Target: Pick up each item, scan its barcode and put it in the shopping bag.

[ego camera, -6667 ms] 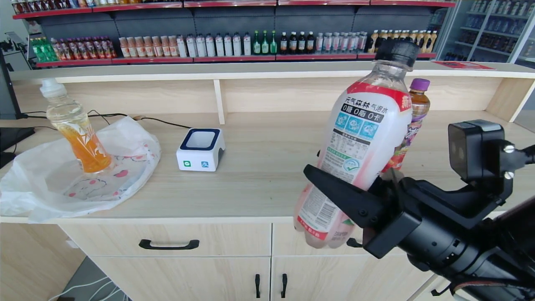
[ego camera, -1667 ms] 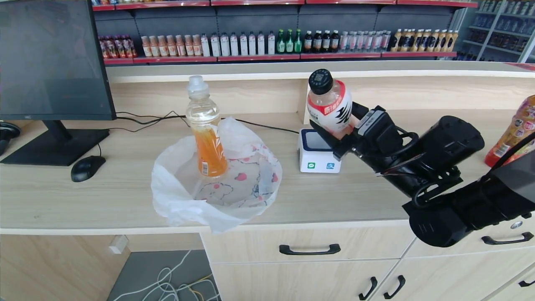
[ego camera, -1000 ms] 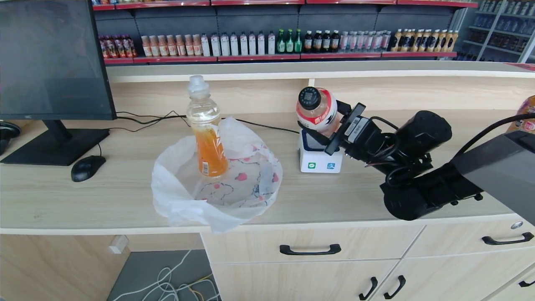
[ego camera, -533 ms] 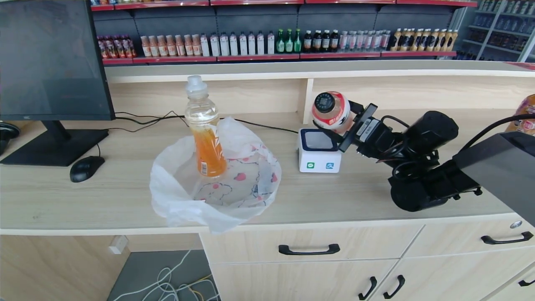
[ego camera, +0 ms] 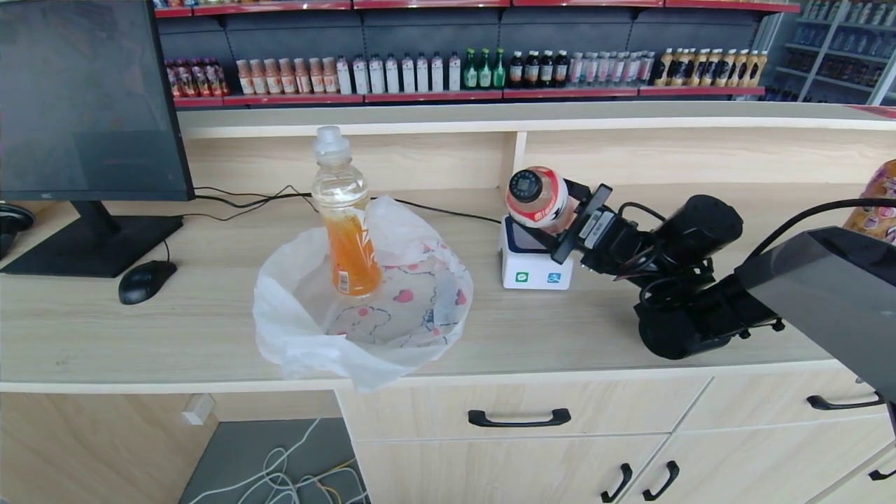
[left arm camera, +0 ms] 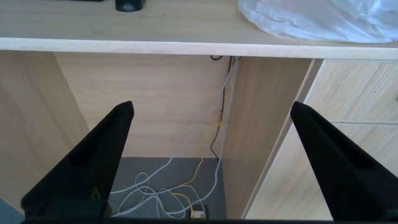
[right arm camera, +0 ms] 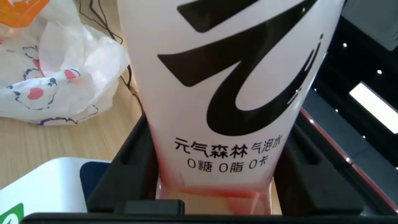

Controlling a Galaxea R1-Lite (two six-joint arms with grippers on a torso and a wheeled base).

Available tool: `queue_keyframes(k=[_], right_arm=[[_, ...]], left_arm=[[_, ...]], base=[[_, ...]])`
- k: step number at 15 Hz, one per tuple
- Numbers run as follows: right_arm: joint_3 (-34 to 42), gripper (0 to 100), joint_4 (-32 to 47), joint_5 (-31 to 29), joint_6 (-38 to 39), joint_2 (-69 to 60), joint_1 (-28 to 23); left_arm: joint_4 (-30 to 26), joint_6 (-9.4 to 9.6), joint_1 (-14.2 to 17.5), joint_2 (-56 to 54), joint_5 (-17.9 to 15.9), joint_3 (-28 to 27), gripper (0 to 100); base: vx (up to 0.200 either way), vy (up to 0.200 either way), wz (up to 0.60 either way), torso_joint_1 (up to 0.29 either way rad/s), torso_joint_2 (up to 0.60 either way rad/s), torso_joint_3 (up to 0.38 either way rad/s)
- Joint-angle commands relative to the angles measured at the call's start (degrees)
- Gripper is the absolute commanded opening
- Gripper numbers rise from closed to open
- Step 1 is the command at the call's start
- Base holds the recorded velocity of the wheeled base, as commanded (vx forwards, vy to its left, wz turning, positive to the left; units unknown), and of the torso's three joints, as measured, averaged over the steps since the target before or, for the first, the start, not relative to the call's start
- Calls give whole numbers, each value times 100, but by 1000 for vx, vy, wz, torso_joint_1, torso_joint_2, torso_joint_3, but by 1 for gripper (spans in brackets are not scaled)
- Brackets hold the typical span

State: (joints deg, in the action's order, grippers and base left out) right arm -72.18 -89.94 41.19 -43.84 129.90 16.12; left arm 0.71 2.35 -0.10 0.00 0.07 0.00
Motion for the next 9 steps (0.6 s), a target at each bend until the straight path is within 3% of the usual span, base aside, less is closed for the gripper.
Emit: queue_keyframes(k=[1, 9], right_arm=[[-15, 0, -6, -15, -55, 44, 6], [-7, 0, -6, -76, -72, 79, 41]], left_arm=[[0, 2, 1, 0, 1, 0, 100], [0, -7, 1, 0, 1, 0, 100]], base=[[0, 0, 0, 0, 0, 0], [0, 0, 0, 0, 0, 0]])
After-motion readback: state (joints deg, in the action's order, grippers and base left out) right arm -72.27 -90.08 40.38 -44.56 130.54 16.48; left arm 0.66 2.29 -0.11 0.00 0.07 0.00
